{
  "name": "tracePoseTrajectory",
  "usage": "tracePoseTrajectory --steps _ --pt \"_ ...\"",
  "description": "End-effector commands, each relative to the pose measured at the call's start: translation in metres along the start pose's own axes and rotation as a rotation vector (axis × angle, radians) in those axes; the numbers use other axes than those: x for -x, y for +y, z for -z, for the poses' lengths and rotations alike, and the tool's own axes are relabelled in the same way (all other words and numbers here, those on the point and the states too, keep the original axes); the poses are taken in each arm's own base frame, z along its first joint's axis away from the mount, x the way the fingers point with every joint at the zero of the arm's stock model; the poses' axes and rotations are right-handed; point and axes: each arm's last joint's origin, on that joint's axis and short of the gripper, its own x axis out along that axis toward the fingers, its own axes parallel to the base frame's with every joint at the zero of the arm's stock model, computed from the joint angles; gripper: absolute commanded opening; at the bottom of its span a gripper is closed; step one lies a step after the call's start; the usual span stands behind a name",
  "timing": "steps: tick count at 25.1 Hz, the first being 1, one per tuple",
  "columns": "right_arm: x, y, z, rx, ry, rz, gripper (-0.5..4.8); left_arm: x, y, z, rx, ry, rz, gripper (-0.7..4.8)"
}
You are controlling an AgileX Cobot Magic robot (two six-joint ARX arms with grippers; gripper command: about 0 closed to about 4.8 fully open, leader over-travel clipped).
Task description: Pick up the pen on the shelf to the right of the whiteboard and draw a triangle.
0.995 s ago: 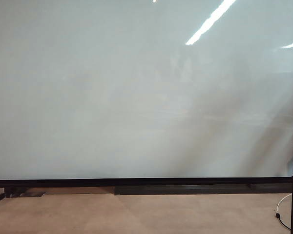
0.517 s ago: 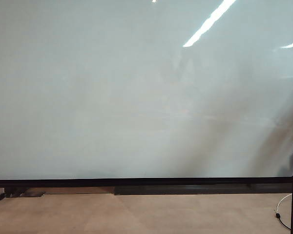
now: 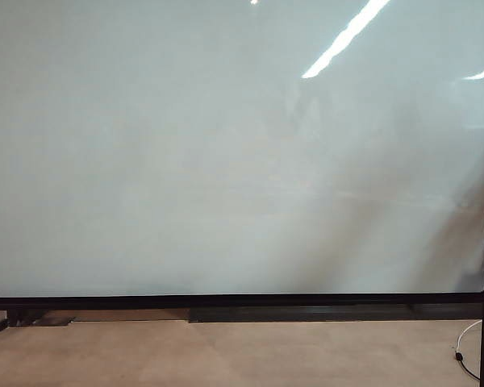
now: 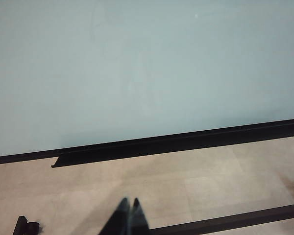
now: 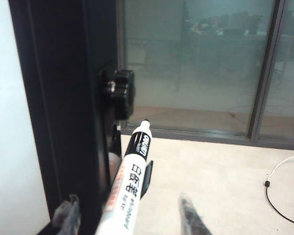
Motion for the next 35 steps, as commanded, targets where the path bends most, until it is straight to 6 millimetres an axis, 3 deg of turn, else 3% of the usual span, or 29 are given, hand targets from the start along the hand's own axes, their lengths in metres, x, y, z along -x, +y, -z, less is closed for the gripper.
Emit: tracePoseTrajectory --steps 1,11,13,22,24,35 --pt "-0.0009 -0.0005 -0.0037 0.010 -0.020 0.000 2.60 0.0003 -0.0001 -0.0002 -0.001 0.004 0.005 -0.05" --pt "-0.0047 0.0036 -0.0032 0.010 -0.022 -0.014 2.59 0.0003 -0.0001 -0.0002 -0.001 0.004 0.005 -0.05" --pt "-0.0050 0.0041 -0.0031 0.009 -0.022 -0.016 2.32 0.0003 -0.0001 -0.0002 -0.001 0.004 0.005 -0.05" --pt "-0.0051 0.0043 -0.0032 0.013 -0.022 -0.016 2.28 0.0003 -0.0001 -0.0002 -0.001 0.004 0.005 -0.05" --pt "-0.0051 0.0042 -0.0032 0.013 -0.022 -0.016 2.06 0.0003 -0.0001 -0.0002 -0.001 0.004 0.005 -0.05" --pt "-0.0048 0.0044 -0.0030 0.012 -0.021 -0.020 2.06 0.0003 -0.0001 -0.0002 -0.001 0.004 0.005 -0.05"
